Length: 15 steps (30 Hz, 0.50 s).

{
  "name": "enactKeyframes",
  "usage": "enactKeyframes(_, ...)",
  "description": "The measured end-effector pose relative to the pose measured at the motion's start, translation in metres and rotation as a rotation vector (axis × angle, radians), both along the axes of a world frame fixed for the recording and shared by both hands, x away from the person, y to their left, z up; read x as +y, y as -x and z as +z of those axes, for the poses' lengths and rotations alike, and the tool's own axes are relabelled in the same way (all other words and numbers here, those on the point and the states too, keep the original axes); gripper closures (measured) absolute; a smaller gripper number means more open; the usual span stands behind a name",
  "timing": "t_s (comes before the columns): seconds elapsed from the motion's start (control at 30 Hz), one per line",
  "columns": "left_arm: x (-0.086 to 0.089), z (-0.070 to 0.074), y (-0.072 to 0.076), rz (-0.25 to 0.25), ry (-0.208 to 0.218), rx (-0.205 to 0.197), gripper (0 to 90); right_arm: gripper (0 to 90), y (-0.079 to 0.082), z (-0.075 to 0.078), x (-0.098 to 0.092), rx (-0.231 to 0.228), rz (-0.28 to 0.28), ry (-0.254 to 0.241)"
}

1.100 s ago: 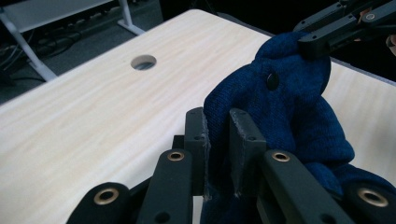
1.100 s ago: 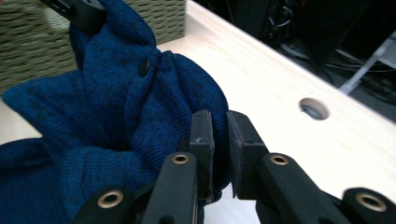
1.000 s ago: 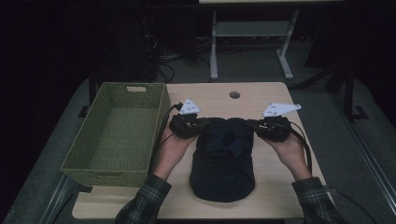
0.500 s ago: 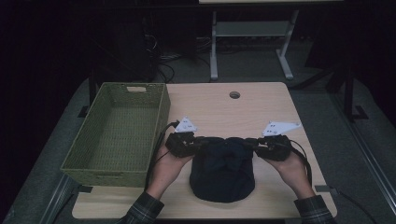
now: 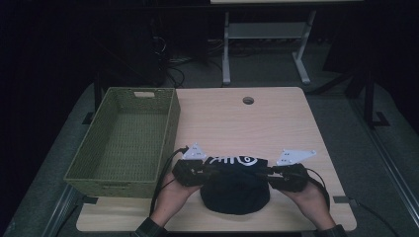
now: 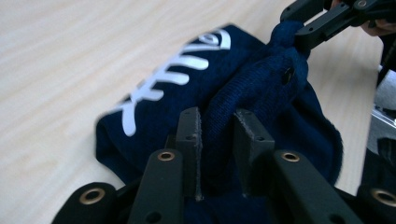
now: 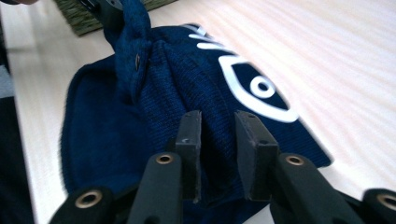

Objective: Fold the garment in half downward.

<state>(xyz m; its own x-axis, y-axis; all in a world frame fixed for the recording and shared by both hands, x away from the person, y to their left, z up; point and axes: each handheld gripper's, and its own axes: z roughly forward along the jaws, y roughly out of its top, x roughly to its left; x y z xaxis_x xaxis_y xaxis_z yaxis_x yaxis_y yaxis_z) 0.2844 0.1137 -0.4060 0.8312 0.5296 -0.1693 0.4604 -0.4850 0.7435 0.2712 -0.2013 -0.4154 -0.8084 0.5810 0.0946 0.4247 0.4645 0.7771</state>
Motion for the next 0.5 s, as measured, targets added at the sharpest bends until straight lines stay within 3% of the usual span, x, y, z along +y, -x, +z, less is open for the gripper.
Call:
enactKeyframes(0.17,0.006,-0.007,0.007,-0.014,0.027,0.044,67.9,65.2,0.011,-0.007,0.0,0.033,0.024,-0.014)
enactKeyframes(0.3,0.006,-0.006,0.009,-0.016,0.028,0.04,62.9,61.9,0.013,-0.008,-0.002,0.045,0.028,-0.03)
enactKeyframes(0.5,0.009,0.011,0.012,-0.021,0.057,0.005,55.1,51.3,0.013,-0.001,-0.007,0.04,0.026,-0.065)
